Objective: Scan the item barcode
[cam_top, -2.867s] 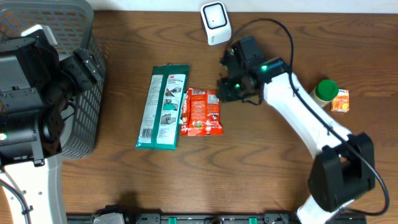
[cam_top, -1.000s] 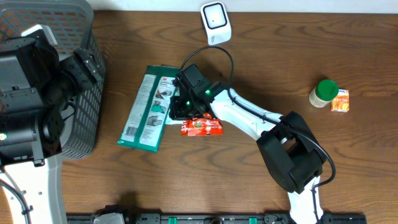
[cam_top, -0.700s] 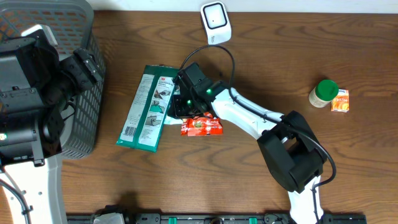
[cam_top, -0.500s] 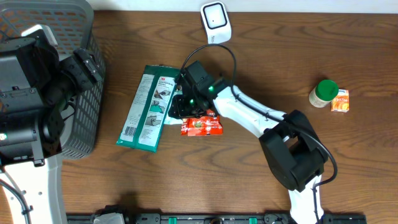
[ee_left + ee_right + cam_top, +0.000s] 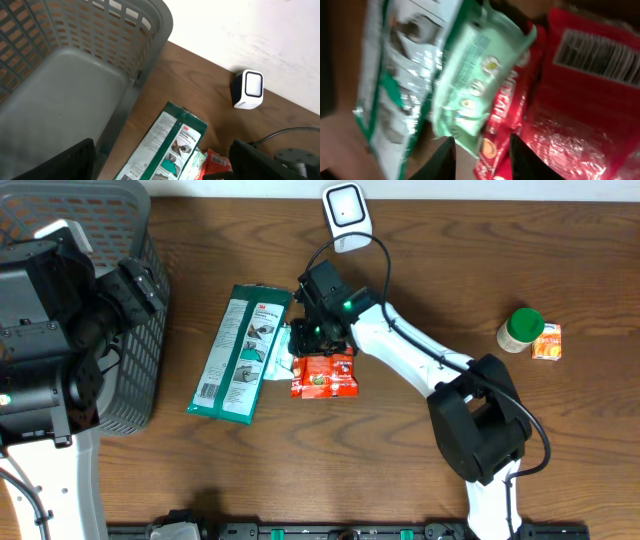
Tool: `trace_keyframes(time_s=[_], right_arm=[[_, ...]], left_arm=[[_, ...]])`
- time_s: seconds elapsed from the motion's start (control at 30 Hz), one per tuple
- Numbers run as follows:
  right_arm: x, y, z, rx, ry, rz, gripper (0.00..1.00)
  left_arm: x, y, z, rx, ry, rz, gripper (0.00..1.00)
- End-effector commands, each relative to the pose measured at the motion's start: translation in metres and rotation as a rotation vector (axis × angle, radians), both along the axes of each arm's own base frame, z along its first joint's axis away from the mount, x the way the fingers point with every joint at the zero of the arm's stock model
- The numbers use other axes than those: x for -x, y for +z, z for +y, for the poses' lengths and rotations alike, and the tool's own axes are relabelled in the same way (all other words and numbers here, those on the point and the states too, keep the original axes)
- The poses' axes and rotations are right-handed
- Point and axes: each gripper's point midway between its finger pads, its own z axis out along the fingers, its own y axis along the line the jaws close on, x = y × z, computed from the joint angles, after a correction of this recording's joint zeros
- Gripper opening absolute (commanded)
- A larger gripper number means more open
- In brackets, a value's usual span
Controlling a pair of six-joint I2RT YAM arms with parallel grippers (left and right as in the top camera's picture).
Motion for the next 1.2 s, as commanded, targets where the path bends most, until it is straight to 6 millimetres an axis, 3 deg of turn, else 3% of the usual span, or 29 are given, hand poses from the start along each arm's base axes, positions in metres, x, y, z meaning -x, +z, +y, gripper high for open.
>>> trace_keyframes(time_s=[0.0,0.23,0.43,0.53,0.93,1.17], right_arm=[[0.002,-0.029,-0.017,0.136,-0.013,-0.032,0.29],[-0.005,-0.031,-0.026,0.184,-0.037,-0.064,0.3],[-0.004,-0.021,0.001,0.045,0.007,-0.055,0.26],[-0.005,-0.019,0.004,0.028,0.01,-0.06,0.26],[-0.007,-0.034,-0.007,0.124,-0.012,-0.083,0.24],[-0.009,-0.047,-0.027,0.233,-0.041,-0.094,0.24]], left_arm=[[0.0,0.0,0.0,-0.003,-0.006,0.002,0.85],[0.0,0.0,0.0,-0.003,-0.006,0.002,0.85],[0.0,0.0,0.0,-0.003,-0.006,0.002,0.85],[0.0,0.0,0.0,-0.003,-0.006,0.002,0.85],[0.0,0.0,0.0,-0.003,-0.006,0.002,0.85],[0.0,0.0,0.0,-0.003,-0.006,0.002,0.86]])
